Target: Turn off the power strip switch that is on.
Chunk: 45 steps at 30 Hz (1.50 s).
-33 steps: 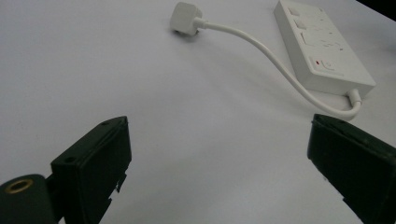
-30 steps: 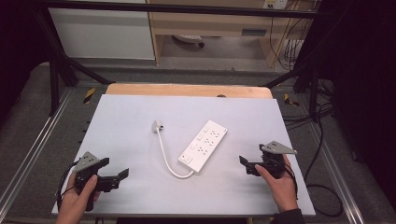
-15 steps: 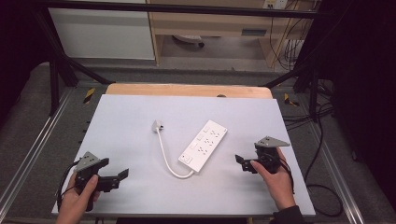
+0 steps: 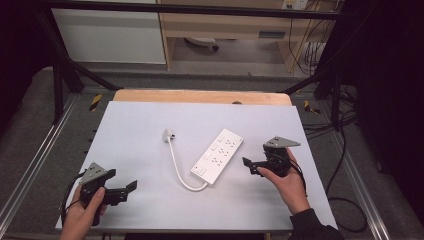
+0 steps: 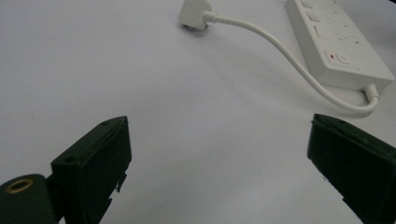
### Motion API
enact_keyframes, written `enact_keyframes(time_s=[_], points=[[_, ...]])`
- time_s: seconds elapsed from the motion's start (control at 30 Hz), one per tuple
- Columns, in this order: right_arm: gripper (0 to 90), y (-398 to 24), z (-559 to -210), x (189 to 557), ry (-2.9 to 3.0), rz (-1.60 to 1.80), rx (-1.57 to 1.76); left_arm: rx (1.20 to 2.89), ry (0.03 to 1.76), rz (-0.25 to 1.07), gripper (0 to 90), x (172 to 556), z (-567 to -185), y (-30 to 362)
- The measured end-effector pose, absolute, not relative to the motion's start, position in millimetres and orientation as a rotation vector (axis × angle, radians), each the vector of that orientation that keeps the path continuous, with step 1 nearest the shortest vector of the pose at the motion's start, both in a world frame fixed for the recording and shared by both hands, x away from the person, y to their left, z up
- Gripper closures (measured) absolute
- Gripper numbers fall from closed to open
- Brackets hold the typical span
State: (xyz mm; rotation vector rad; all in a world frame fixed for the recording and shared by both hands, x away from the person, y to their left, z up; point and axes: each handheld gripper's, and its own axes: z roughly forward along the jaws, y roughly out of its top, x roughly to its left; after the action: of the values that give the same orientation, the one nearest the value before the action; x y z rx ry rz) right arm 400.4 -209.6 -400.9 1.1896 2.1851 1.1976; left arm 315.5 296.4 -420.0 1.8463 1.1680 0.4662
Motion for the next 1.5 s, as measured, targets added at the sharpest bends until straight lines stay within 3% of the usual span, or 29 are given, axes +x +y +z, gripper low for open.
enact_keyframes(time_s=[1.13, 1.3, 1.5], points=[[9.5, -169, -374, 429, 2.232, 1.217, 1.151, 1.862, 1.183, 0.461, 6.4, 317, -423, 296], [16.2, -161, -372, 433, 2.221, 1.234, 1.139, 1.865, 1.181, 0.46, 6.4, 316, -423, 296], [35.6, -152, -370, 438, 2.187, 1.239, 1.121, 1.862, 1.181, 0.458, 6.4, 317, -423, 296]])
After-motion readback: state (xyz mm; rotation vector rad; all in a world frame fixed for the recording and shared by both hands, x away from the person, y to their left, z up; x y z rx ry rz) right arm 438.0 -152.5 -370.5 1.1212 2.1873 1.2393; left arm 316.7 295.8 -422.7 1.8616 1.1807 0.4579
